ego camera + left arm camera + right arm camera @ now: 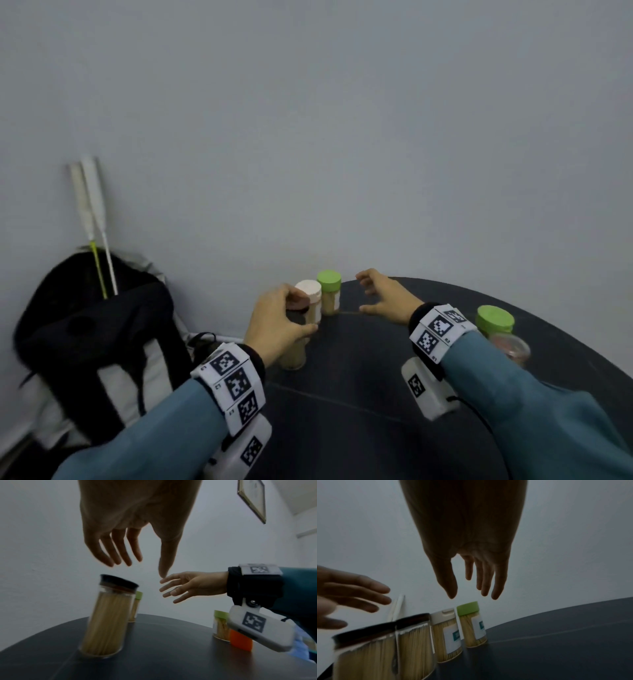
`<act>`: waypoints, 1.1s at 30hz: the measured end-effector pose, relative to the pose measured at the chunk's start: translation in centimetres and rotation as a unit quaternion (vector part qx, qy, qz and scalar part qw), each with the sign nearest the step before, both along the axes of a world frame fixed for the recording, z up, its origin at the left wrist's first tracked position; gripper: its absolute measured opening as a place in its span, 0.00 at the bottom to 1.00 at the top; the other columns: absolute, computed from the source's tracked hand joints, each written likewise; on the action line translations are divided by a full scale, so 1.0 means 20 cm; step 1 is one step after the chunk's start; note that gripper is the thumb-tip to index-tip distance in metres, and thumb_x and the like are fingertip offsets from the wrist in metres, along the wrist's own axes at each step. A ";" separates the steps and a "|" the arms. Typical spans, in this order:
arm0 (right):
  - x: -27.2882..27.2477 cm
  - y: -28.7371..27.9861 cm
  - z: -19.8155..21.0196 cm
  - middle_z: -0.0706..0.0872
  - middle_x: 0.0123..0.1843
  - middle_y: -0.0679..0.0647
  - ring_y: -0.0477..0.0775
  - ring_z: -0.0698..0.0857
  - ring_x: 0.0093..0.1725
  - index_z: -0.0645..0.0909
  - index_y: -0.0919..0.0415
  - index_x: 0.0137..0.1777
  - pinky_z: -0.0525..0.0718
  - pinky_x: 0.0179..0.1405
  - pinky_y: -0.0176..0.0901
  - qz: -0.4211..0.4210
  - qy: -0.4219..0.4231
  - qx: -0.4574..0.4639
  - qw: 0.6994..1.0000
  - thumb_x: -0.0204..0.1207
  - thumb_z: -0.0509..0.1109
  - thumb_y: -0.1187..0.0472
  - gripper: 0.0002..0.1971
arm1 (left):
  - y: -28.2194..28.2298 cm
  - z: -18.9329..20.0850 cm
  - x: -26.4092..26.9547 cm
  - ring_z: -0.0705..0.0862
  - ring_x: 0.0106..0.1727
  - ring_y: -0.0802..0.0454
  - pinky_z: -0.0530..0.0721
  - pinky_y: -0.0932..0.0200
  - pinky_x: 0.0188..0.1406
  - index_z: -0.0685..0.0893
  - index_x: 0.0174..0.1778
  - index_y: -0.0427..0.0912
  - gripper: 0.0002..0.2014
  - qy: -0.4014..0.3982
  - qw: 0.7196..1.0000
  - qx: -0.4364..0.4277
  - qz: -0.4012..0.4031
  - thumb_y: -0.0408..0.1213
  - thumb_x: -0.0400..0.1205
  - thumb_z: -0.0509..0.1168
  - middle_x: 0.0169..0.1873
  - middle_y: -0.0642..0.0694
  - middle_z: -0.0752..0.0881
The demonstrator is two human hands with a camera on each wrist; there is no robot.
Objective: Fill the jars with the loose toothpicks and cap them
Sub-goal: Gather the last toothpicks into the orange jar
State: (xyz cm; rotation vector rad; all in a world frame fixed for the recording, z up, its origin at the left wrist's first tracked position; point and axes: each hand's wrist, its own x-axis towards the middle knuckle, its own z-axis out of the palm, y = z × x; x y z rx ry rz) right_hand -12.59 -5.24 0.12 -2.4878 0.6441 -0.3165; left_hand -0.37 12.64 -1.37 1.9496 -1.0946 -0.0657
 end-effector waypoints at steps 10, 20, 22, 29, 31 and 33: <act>0.43 -0.09 -0.11 0.64 0.78 0.66 0.61 0.66 0.78 0.51 0.63 0.81 0.66 0.71 0.42 0.013 0.018 -0.003 1.000 0.68 0.74 0.73 0.45 | 0.04 -0.11 0.18 0.80 0.49 0.51 0.77 0.62 0.40 0.70 0.57 0.41 0.31 0.100 0.986 0.130 0.007 0.31 0.64 0.81 0.52 0.46 0.79; 0.45 -0.10 -0.17 0.68 0.68 0.66 0.64 0.75 0.65 0.66 0.65 0.72 0.71 0.64 0.42 -0.048 0.018 -0.029 0.998 0.72 0.74 0.65 0.30 | 0.04 -0.13 0.18 0.84 0.54 0.48 0.75 0.66 0.43 0.79 0.59 0.40 0.25 0.089 0.987 0.135 0.011 0.35 0.67 0.80 0.54 0.44 0.86; 0.41 -0.08 -0.15 0.68 0.67 0.65 0.63 0.75 0.64 0.67 0.66 0.71 0.71 0.62 0.40 -0.051 0.023 -0.032 0.998 0.71 0.75 0.64 0.30 | 0.04 -0.13 0.16 0.83 0.53 0.48 0.74 0.65 0.42 0.80 0.57 0.40 0.24 0.088 0.987 0.135 0.014 0.36 0.67 0.80 0.52 0.44 0.87; 0.09 -0.06 -0.09 0.74 0.69 0.65 0.60 0.73 0.69 0.65 0.68 0.70 0.70 0.60 0.38 -0.059 0.067 -0.031 0.996 0.73 0.74 0.62 0.29 | 0.02 -0.09 -0.01 0.80 0.43 0.58 0.72 0.76 0.30 0.77 0.45 0.47 0.20 0.103 0.988 0.115 -0.031 0.34 0.65 0.81 0.41 0.53 0.83; -0.02 -0.07 -0.04 0.73 0.71 0.64 0.59 0.72 0.71 0.64 0.67 0.73 0.70 0.63 0.39 -0.055 0.071 -0.043 0.995 0.72 0.74 0.61 0.32 | -0.01 -0.07 -0.09 0.79 0.41 0.63 0.74 0.77 0.31 0.78 0.46 0.46 0.20 0.112 0.986 0.109 -0.060 0.34 0.65 0.81 0.41 0.55 0.83; -0.13 -0.09 0.03 0.74 0.70 0.63 0.59 0.73 0.70 0.65 0.64 0.74 0.70 0.63 0.40 -0.048 0.078 -0.071 0.993 0.69 0.76 0.61 0.35 | -0.07 -0.06 -0.18 0.79 0.40 0.65 0.75 0.81 0.32 0.79 0.48 0.44 0.19 0.117 0.984 0.099 -0.091 0.32 0.66 0.80 0.39 0.57 0.82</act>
